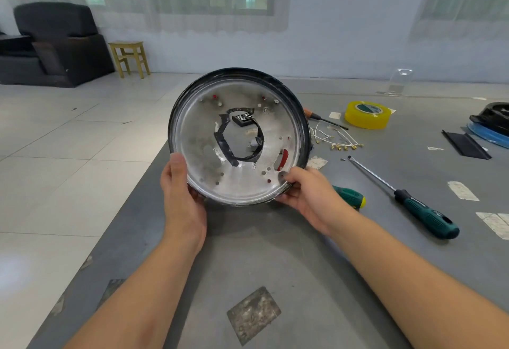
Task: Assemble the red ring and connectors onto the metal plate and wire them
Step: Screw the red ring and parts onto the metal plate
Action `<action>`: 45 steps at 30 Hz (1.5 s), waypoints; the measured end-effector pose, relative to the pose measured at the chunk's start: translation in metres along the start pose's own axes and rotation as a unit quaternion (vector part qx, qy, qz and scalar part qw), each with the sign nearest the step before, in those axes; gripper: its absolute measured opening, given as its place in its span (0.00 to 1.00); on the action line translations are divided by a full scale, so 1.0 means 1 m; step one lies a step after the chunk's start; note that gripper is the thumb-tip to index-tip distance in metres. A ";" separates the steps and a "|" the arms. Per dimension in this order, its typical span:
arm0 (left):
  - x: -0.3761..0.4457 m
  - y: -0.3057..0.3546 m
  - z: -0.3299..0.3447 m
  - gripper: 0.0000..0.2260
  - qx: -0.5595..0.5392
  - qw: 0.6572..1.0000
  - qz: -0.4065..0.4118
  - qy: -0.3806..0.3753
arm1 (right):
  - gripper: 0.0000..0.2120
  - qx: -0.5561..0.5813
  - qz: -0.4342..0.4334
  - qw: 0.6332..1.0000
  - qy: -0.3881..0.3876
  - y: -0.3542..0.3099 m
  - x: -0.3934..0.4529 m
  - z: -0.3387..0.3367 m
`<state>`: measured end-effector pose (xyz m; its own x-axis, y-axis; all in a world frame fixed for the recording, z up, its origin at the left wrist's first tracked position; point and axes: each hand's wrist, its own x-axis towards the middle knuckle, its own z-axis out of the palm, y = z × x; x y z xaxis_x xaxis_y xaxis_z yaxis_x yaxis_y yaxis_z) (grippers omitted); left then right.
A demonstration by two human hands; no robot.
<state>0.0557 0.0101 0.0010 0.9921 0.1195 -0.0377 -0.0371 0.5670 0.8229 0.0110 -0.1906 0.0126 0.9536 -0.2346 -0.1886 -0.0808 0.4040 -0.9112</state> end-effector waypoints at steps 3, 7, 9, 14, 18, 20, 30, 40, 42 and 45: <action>-0.012 -0.007 0.005 0.37 -0.005 0.999 -0.036 -0.036 | 0.16 0.103 0.026 0.994 -0.020 0.010 -0.003 0.012; -0.024 -0.021 0.011 0.33 0.026 0.988 -0.080 -0.127 | 0.16 0.152 0.042 0.986 -0.055 0.021 -0.010 0.027; -0.024 -0.022 0.012 0.29 0.006 0.986 -0.098 -0.137 | 0.15 0.149 0.058 0.984 -0.080 0.026 -0.015 0.032; -0.020 -0.024 0.008 0.22 0.000 0.986 -0.102 -0.131 | 0.15 0.050 0.063 0.989 -0.121 0.028 -0.023 0.036; -0.015 -0.021 0.003 0.25 -0.019 0.986 -0.112 -0.121 | 0.17 0.017 0.050 0.995 -0.083 0.022 -0.023 0.033; -0.014 -0.019 0.002 0.25 -0.024 0.985 -0.121 -0.118 | 0.16 -0.007 0.044 0.997 -0.068 0.020 -0.022 0.031; -0.009 -0.017 0.002 0.29 -0.067 0.986 -0.124 -0.095 | 0.12 -0.122 0.029 0.991 -0.035 0.024 -0.020 0.034; -0.012 -0.018 0.007 0.27 -0.093 0.983 -0.085 -0.132 | 0.15 -0.099 0.032 0.993 -0.046 0.021 -0.024 0.034; -0.013 -0.017 0.007 0.27 -0.088 0.983 -0.079 -0.139 | 0.15 -0.095 0.033 0.994 -0.045 0.021 -0.024 0.034; -0.013 -0.017 0.009 0.27 -0.086 0.982 -0.076 -0.148 | 0.15 -0.091 0.033 0.994 -0.043 0.021 -0.024 0.034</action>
<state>0.0442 -0.0079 -0.0073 0.9783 -0.2042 0.0353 0.1190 0.6931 0.7110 -0.0034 -0.1469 0.0102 0.9651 -0.1334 -0.2255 -0.1877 0.2481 -0.9504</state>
